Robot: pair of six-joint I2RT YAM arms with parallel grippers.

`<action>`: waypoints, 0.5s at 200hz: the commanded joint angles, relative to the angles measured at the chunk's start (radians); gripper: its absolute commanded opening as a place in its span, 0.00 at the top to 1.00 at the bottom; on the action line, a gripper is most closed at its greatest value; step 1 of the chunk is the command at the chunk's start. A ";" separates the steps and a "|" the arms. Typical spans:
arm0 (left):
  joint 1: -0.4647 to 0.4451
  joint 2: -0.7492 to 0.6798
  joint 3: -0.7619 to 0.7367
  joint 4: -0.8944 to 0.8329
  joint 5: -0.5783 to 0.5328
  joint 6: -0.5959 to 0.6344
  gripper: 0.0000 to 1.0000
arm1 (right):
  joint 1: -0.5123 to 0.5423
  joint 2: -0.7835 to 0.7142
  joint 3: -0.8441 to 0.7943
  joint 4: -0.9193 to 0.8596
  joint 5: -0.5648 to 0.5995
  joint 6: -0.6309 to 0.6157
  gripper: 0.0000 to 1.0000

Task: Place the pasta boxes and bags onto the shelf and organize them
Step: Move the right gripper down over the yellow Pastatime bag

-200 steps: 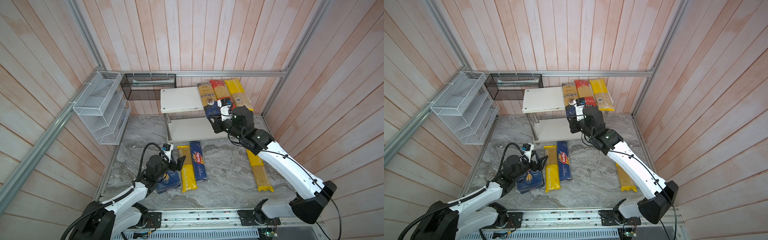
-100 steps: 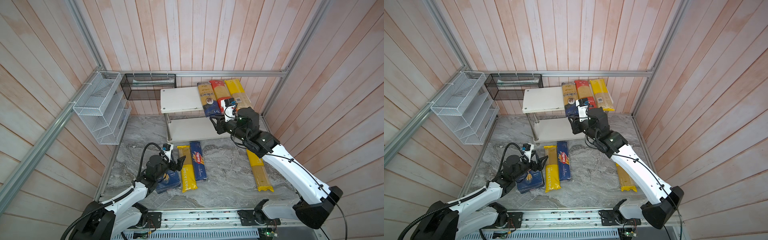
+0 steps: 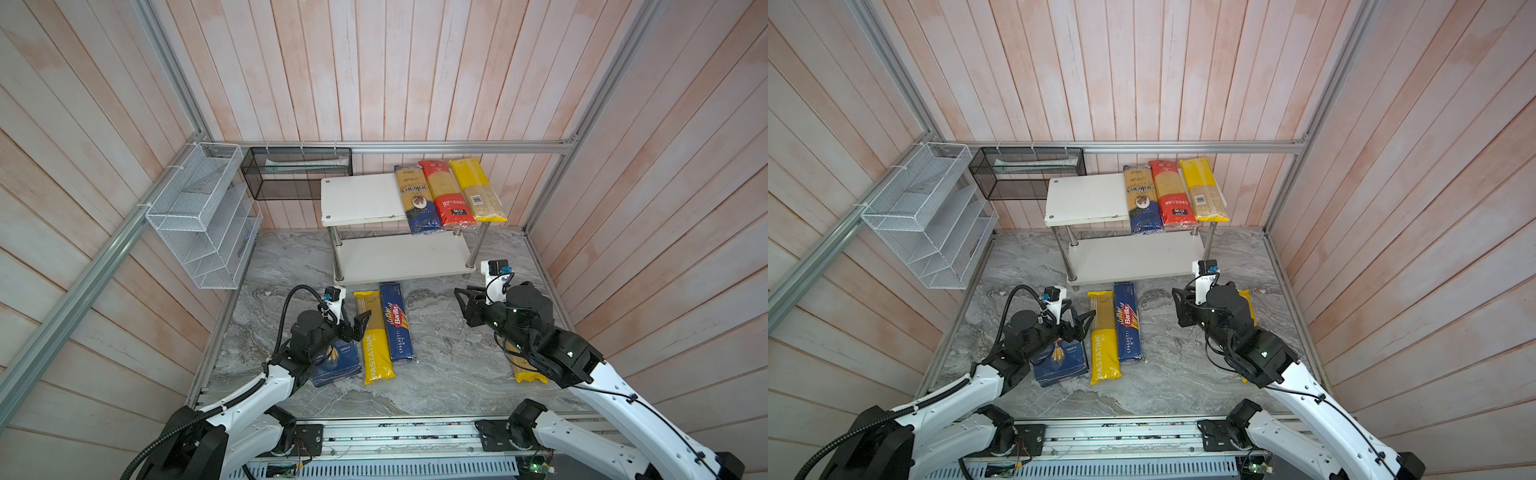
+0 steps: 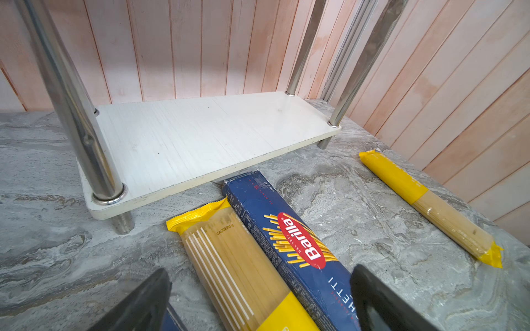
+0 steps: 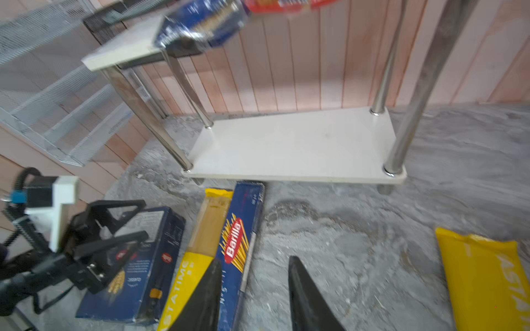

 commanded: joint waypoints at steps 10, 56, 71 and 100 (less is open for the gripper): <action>-0.005 -0.009 -0.001 0.006 0.015 -0.003 0.00 | 0.006 0.026 -0.026 -0.142 0.217 0.121 0.52; -0.005 -0.026 0.000 -0.001 0.044 -0.006 0.00 | -0.015 0.118 -0.026 -0.177 0.349 0.178 0.42; -0.005 -0.041 -0.006 0.002 0.050 -0.011 0.00 | -0.061 0.120 -0.033 -0.152 0.328 0.190 0.41; -0.004 -0.045 -0.010 0.012 0.065 -0.017 0.00 | -0.218 0.087 -0.088 -0.160 0.255 0.230 0.40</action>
